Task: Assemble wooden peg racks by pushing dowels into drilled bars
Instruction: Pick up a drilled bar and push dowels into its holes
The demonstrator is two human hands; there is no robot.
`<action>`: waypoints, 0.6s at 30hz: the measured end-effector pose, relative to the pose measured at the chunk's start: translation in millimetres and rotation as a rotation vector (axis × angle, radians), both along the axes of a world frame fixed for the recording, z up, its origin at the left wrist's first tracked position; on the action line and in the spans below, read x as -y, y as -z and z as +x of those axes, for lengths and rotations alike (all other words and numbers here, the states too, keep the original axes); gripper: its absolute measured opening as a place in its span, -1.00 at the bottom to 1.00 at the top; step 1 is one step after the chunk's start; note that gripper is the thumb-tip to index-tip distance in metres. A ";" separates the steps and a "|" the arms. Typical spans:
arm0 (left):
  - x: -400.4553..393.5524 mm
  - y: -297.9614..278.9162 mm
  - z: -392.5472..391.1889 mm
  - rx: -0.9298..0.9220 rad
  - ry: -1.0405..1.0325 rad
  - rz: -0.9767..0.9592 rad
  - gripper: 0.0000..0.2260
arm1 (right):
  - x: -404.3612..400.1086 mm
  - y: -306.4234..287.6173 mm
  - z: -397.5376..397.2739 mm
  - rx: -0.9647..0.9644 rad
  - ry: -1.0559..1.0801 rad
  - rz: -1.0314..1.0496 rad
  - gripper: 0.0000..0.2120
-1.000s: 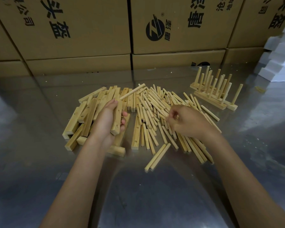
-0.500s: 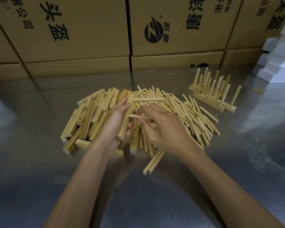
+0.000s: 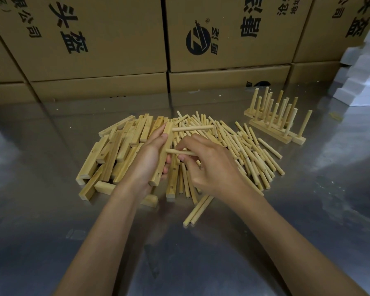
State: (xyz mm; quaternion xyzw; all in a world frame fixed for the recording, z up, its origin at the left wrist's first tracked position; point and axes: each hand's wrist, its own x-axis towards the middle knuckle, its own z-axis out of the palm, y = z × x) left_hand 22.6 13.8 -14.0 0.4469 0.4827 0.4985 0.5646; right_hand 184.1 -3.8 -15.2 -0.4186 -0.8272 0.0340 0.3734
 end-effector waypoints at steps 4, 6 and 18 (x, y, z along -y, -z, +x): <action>4.1 -1.0 4.7 -0.089 -0.007 0.022 -0.68 | 1.1 -2.5 0.8 0.036 0.008 -0.023 -0.90; 5.6 -0.8 5.6 -0.129 -0.004 0.027 -0.67 | 1.0 -4.0 2.0 0.066 0.019 -0.037 -0.89; 8.1 5.9 15.0 -0.284 0.051 0.174 -0.66 | -0.7 -10.0 4.5 -0.422 0.004 -0.643 -0.78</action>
